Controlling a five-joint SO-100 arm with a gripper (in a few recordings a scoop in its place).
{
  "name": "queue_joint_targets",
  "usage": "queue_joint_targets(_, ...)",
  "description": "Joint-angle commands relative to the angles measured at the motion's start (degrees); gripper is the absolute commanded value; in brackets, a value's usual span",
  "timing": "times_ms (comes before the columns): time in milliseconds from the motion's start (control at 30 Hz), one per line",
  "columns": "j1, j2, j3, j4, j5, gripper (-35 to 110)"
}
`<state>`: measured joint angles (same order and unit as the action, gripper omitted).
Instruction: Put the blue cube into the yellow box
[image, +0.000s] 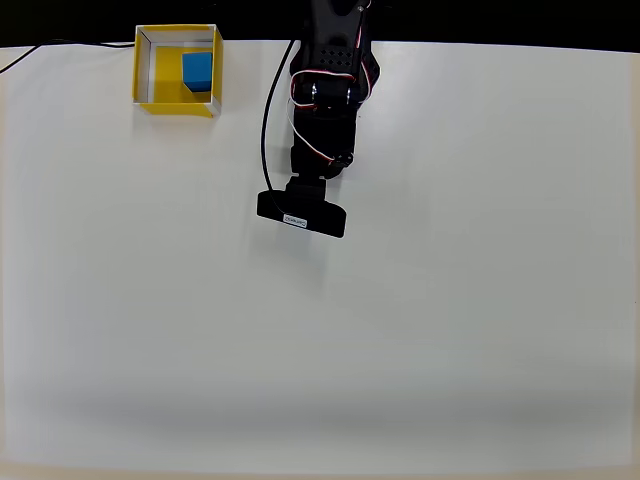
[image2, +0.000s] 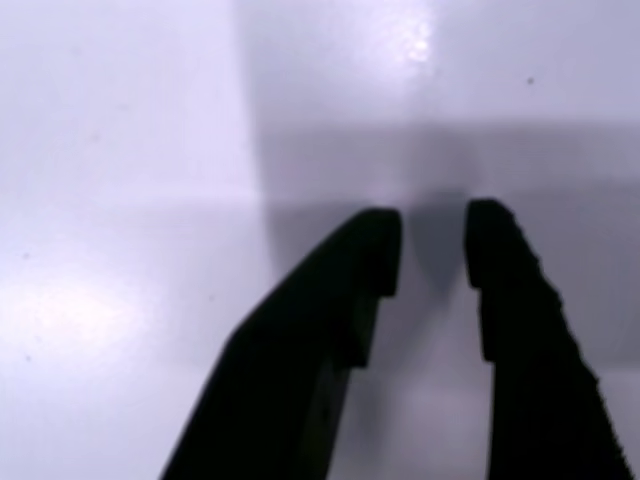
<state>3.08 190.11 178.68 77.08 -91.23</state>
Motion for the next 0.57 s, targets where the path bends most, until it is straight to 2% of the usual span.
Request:
queue_joint_targets(0, -0.62, 1.41, 1.49, 0.7, -0.7, 5)
queue_joint_targets(533, -1.05, 1.32, 1.49, 0.7, -0.7, 5)
